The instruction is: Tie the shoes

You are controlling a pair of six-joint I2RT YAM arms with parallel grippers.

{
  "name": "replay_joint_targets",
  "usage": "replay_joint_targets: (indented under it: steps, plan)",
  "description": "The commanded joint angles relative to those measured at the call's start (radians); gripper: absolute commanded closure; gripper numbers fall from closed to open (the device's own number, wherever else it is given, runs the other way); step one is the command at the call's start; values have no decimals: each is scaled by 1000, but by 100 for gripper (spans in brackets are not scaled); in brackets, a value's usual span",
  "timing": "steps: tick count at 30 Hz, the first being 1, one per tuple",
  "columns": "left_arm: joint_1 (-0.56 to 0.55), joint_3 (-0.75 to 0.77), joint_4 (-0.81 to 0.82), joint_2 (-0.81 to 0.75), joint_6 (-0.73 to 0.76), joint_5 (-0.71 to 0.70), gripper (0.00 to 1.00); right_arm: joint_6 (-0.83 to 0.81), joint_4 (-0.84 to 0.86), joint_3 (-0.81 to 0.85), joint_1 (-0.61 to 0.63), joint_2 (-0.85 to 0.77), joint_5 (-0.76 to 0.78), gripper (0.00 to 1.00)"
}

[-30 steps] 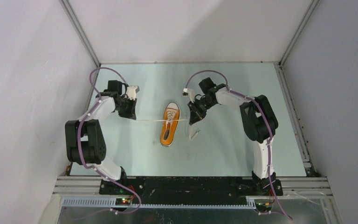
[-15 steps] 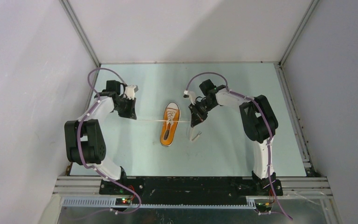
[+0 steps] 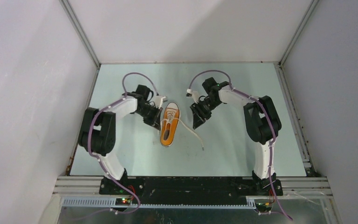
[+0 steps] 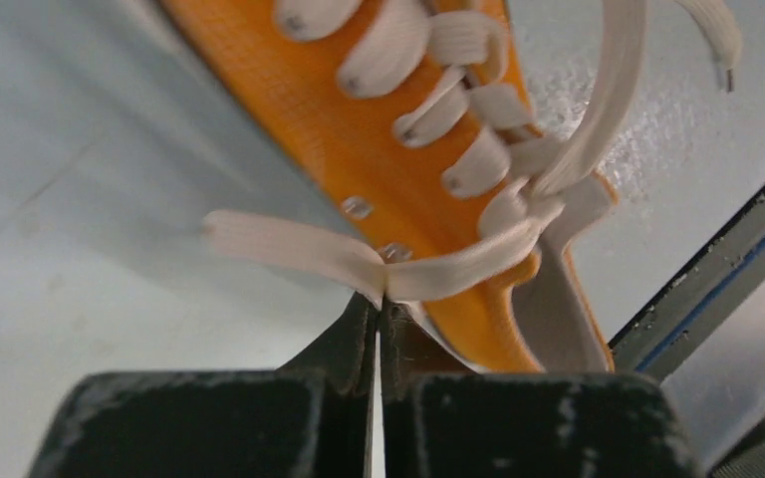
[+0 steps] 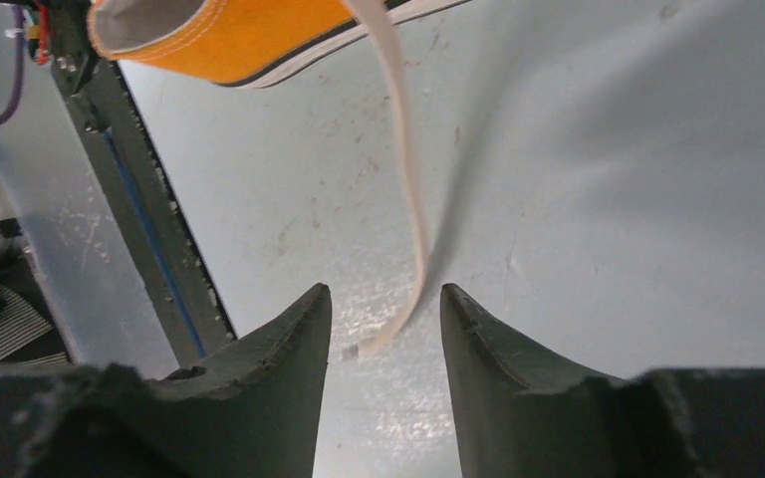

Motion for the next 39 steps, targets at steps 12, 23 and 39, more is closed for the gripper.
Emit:
replay_joint_targets:
  steps: [12, 23, 39]
  plan:
    - [-133, 262, -48, 165, 45, 175, 100, -137, -198, 105, -134, -116, -134, 50]
    - [77, 193, -209, 31, -30, 185, 100, -389, 40, 243, 24, -110, -35, 52]
    - [112, 192, -182, 41, -85, 184, 100, -582, -62, 34, 114, -38, 56, 76]
